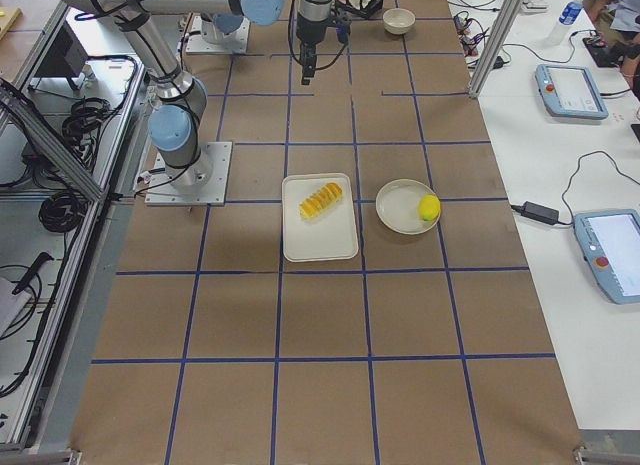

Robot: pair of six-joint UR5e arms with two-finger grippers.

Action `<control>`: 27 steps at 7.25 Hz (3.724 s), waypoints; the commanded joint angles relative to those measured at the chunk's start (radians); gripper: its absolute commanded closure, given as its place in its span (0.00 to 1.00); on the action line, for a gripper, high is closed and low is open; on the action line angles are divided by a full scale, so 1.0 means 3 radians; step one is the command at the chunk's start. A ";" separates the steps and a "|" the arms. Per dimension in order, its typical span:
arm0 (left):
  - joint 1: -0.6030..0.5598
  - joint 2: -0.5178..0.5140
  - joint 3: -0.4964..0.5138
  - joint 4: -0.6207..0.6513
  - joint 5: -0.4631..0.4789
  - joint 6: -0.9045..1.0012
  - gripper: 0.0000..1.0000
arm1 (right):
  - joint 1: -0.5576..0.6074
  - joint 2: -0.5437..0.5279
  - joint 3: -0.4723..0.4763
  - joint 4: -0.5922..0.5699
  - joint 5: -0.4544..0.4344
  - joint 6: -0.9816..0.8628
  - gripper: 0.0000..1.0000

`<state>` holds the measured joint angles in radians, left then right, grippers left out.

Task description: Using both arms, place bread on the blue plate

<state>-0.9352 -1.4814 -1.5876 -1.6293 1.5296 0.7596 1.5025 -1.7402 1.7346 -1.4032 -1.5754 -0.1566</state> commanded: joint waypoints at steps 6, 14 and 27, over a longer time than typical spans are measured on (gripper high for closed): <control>0.1179 -0.1518 0.0668 0.0302 -0.0195 0.1241 0.00 | -0.1013 0.0017 0.0649 -0.0761 -0.0015 -0.2125 0.00; 0.1093 -0.2317 0.0690 0.0343 -0.0190 0.1323 0.07 | -0.1582 0.0804 0.1233 -0.2500 -0.0021 -0.3695 0.00; 0.1062 -0.2298 0.0863 0.0343 -0.0180 0.1533 0.90 | -0.1583 0.1143 0.1489 -0.3274 -0.0295 -0.3120 0.96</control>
<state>-0.6190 -2.1821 -1.3474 -1.5257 1.4758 1.2062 1.0194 -1.3914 2.1954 -2.3831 -1.6225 -1.1532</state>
